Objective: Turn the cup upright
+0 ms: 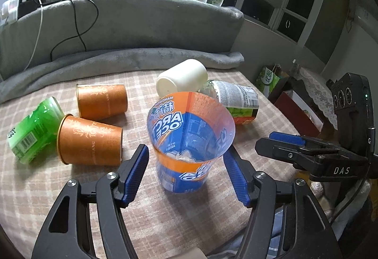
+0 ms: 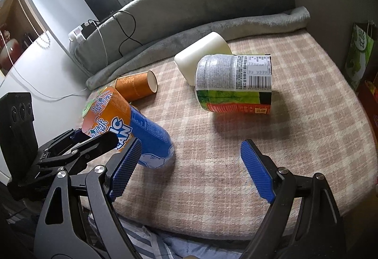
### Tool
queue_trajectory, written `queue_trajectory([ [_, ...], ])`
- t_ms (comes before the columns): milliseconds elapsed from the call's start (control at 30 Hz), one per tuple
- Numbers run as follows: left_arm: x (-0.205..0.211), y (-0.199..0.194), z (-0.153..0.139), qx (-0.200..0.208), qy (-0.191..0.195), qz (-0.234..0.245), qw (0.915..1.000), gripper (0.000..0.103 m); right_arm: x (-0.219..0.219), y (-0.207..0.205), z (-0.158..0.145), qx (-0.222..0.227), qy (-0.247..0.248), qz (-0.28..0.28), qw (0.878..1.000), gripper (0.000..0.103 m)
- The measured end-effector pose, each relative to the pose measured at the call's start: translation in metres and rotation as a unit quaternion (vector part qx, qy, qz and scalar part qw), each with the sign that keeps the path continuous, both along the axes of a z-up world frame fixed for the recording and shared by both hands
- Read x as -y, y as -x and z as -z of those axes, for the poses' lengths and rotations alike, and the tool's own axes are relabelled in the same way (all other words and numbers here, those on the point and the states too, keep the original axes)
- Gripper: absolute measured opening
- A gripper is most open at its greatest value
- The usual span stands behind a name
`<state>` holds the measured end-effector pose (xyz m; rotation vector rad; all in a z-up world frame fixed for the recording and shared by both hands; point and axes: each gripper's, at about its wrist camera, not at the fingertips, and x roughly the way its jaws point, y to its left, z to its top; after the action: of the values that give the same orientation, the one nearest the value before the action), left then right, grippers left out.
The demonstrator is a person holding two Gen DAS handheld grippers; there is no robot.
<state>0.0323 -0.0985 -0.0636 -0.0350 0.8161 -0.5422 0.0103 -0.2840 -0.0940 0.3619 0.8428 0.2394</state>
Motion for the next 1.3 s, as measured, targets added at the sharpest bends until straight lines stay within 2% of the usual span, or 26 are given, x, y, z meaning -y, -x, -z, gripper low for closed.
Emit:
queue_trajectory([
  [267, -0.002, 0.001, 0.002, -0.006, 0.004, 0.003, 1.0, 0.072, -0.005, 0.003, -0.005, 0.01, 0.024, 0.003, 1.0, 0.088],
  [467, -0.003, 0.002, 0.003, -0.009, 0.005, 0.005, 0.9999, 0.072, -0.005, 0.004, -0.008, 0.015, 0.033, 0.007, 0.999, 0.088],
  [967, -0.024, 0.013, -0.001, -0.012, 0.021, -0.003, 0.9997, 0.074, -0.014, 0.01, -0.021, 0.059, 0.101, 0.028, 0.993, 0.089],
  [1033, -0.032, 0.017, -0.006, 0.001, 0.023, -0.017, 0.9996, 0.074, -0.016, 0.012, -0.025, 0.074, 0.118, 0.037, 0.99, 0.092],
  [1133, -0.046, 0.025, -0.017, 0.042, 0.025, -0.052, 0.9975, 0.074, -0.019, 0.016, -0.031, 0.099, 0.137, 0.049, 0.984, 0.096],
  [1300, -0.067, 0.04, -0.035, 0.135, -0.002, -0.127, 0.9827, 0.074, -0.021, 0.02, -0.041, 0.131, 0.152, 0.073, 0.977, 0.097],
])
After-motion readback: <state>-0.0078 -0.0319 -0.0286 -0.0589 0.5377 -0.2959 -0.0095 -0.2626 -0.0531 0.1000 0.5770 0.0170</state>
